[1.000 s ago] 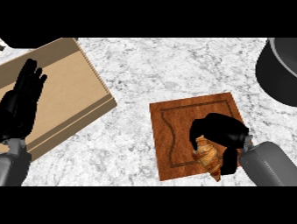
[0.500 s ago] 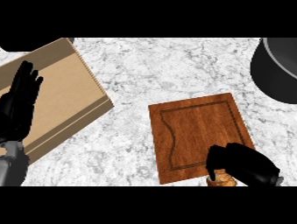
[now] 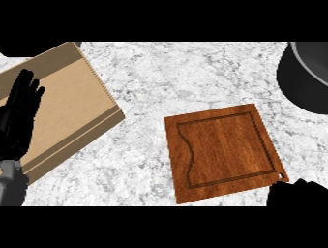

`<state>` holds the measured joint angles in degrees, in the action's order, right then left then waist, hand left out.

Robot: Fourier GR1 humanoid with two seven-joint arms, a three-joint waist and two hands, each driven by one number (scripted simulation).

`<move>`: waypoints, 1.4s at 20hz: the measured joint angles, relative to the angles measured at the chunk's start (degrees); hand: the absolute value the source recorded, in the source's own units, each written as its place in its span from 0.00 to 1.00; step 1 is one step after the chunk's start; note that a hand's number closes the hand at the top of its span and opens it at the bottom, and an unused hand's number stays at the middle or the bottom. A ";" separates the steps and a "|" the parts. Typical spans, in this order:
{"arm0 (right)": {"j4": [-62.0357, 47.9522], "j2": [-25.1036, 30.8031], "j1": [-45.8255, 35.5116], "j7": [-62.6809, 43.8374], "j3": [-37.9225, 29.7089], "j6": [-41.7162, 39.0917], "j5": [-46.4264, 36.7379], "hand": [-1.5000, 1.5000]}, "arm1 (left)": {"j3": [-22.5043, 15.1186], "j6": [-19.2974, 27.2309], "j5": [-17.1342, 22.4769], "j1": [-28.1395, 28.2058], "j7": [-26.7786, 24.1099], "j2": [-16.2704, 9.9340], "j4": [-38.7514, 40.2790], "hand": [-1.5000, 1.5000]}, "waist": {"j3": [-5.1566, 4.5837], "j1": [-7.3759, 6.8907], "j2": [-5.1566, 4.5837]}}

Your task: Pick the croissant from the cutting board and place it in the pot

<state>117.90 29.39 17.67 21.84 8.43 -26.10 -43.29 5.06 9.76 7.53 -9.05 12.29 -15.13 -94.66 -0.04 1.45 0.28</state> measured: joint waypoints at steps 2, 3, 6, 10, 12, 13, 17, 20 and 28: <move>3.23 -2.10 1.14 -1.15 -4.15 0.88 3.99 1.00 | -0.26 0.18 -0.21 0.35 0.18 0.28 -0.38 0.50 | 0.00 0.27 0.06; 4.50 -3.32 1.43 -1.97 -6.19 1.08 6.29 1.00 | -0.13 0.23 -0.13 -0.04 0.54 0.20 -0.36 0.50 | 0.00 0.35 0.05; 7.86 -6.19 1.10 -3.91 -13.39 2.36 13.02 1.00 | -0.36 0.39 -0.43 0.07 0.26 0.60 -0.16 0.50 | 0.01 0.36 0.01; 9.65 -8.24 -2.88 -8.92 -22.36 2.99 21.64 1.00 | -0.53 0.30 -0.57 -0.42 0.41 0.85 -0.07 0.50 | -0.01 -0.36 -0.11; 8.06 -7.34 -5.90 -11.08 -27.25 2.42 26.10 1.00 | -0.60 0.24 -0.78 -1.15 0.28 0.97 0.37 0.50 | 0.00 -0.66 -0.19; 6.62 -6.40 -7.51 -11.74 -29.82 2.26 27.85 1.00 | -0.16 -0.24 -0.36 -1.48 0.29 0.65 0.63 0.50 | -0.01 -0.80 -0.21; 0.74 -2.39 -15.54 -17.39 -36.04 1.41 33.31 1.00 | -0.15 -0.42 -0.57 -2.49 1.47 0.57 0.59 0.50 | 0.00 -1.35 -0.27; -5.82 0.19 -19.46 -17.81 -38.60 0.07 35.86 1.00 | -0.39 -0.15 -1.18 -2.73 1.50 1.23 0.74 0.50 | 0.01 -1.52 -0.29; -28.27 5.25 -33.19 -15.04 -37.19 2.22 32.95 1.00 | 0.06 -0.90 -1.48 -3.39 1.45 1.59 1.12 0.50 | 0.04 -2.18 -0.46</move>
<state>89.63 34.64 -15.52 6.80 -28.76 -23.88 -10.34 5.12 8.86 6.05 -12.44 13.74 -13.54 -93.54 0.00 -0.73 -0.18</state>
